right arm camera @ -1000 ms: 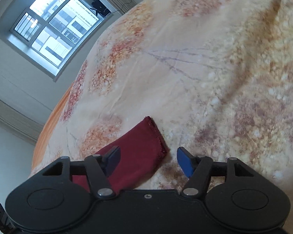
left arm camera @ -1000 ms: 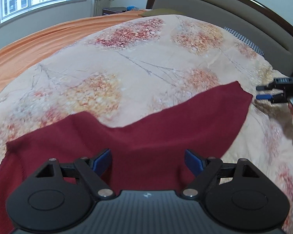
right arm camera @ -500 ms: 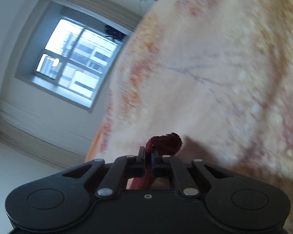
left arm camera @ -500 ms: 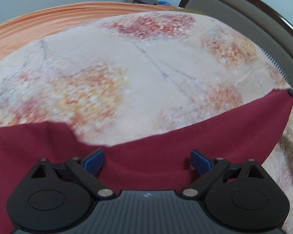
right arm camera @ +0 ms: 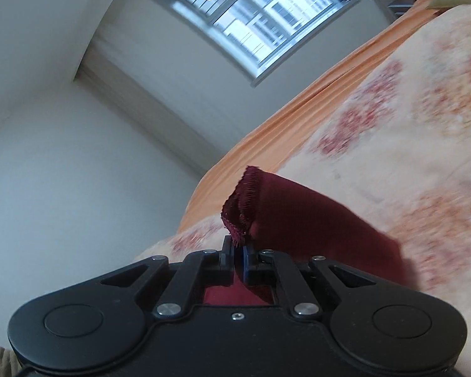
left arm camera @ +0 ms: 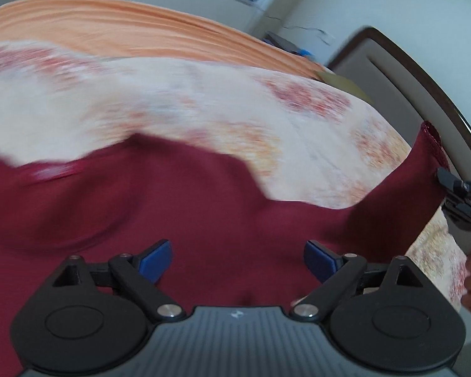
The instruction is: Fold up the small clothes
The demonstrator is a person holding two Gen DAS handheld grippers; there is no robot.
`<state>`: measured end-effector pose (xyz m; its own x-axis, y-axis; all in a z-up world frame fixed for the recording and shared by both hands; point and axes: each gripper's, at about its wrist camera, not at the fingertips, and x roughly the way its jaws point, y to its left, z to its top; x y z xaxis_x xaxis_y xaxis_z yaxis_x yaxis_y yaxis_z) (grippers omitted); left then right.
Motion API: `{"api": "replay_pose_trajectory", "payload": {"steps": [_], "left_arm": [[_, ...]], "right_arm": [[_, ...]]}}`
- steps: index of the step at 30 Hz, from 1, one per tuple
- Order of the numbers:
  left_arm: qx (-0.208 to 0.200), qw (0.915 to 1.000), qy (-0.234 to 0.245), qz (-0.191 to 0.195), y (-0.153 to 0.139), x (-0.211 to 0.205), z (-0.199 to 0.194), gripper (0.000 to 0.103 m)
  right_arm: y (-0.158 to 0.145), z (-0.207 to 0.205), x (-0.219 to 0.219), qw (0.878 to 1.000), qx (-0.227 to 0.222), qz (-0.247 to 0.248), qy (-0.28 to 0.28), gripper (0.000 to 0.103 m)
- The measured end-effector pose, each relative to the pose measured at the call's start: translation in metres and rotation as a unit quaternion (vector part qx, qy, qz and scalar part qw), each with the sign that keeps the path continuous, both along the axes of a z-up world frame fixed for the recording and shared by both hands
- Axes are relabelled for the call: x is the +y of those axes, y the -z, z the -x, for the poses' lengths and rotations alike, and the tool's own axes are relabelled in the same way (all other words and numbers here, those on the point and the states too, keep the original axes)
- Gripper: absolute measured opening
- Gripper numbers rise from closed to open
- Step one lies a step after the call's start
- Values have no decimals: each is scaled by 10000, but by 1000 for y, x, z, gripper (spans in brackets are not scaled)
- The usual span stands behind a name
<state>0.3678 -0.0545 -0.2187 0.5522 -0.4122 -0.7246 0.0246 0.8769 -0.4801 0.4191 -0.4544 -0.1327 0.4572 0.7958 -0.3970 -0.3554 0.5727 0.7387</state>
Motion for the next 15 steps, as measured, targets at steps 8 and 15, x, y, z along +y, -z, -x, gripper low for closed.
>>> {"api": "replay_pose_trajectory", "payload": {"steps": [8, 15], "left_arm": [[177, 9923, -1215, 144, 5, 136, 77, 95], [321, 9969, -655, 290, 27, 135, 80, 95]], "right_arm": [[36, 70, 231, 9869, 10, 688, -1458, 5], [85, 122, 288, 9615, 586, 1411, -2286, 24]]}}
